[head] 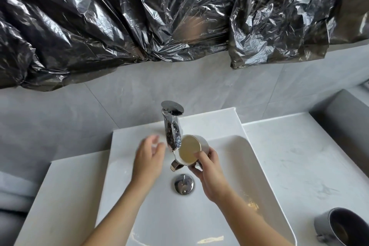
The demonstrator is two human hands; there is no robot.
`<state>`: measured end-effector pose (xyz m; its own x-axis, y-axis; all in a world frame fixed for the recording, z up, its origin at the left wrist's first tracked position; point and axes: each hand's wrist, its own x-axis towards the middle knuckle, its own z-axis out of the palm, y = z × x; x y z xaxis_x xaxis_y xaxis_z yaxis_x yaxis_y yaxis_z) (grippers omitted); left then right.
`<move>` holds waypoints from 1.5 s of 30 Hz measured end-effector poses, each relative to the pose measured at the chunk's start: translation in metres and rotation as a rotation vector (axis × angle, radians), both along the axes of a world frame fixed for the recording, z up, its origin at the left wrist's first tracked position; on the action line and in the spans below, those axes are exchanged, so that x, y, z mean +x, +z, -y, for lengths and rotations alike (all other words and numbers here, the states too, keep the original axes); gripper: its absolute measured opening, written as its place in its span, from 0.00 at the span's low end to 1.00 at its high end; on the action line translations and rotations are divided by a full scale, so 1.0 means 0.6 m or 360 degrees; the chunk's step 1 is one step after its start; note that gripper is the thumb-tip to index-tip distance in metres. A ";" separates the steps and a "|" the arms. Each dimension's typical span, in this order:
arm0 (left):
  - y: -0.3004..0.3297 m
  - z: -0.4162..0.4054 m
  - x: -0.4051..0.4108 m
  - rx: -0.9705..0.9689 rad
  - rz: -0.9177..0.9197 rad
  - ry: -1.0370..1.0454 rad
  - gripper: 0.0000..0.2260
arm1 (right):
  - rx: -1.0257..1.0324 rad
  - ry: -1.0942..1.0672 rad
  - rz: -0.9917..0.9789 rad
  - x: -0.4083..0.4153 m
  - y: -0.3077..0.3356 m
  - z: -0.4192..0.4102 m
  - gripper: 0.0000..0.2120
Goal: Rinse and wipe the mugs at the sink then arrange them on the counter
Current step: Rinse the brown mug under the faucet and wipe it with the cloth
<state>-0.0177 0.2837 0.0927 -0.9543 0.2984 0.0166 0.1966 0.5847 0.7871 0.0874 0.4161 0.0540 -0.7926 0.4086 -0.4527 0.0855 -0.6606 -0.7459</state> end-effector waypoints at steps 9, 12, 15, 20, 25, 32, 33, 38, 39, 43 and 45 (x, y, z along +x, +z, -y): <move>-0.032 -0.013 0.011 -0.0459 0.0514 -0.0477 0.12 | 0.0215 0.0271 0.0163 0.004 0.002 -0.010 0.36; -0.018 -0.018 0.007 -0.0584 0.0280 -0.0599 0.11 | 0.0472 0.0485 0.0308 -0.009 0.020 -0.045 0.36; -0.009 -0.024 0.011 -0.0646 0.0045 -0.0737 0.11 | 0.0697 0.0741 0.0363 -0.022 0.040 -0.065 0.24; -0.039 -0.016 0.025 -0.0013 0.0262 -0.0408 0.08 | 0.0950 0.0491 0.0335 -0.026 0.023 -0.077 0.22; -0.046 -0.025 0.029 0.0244 0.0937 -0.0164 0.11 | 0.0828 0.0246 0.0260 -0.015 0.013 -0.064 0.32; -0.049 -0.022 0.017 -0.0377 0.0035 -0.0376 0.13 | 0.0871 0.0687 0.0342 -0.024 0.036 -0.076 0.09; -0.052 -0.019 0.015 -0.0389 0.0028 -0.0374 0.12 | 0.0910 0.0719 0.0358 -0.025 0.037 -0.077 0.06; -0.067 -0.015 0.024 0.0167 0.0746 -0.0284 0.11 | 0.0842 0.0566 0.0274 -0.010 0.033 -0.061 0.11; -0.068 -0.014 0.025 0.0148 0.0772 -0.0264 0.12 | 0.0791 0.0564 0.0226 -0.007 0.031 -0.057 0.07; -0.058 -0.008 0.030 -0.0120 0.0349 -0.0265 0.13 | 0.0757 0.0685 0.0128 -0.005 0.034 -0.048 0.06; -0.054 -0.009 0.033 -0.0180 0.0158 -0.0316 0.12 | 0.0784 0.0712 0.0137 -0.011 0.039 -0.049 0.07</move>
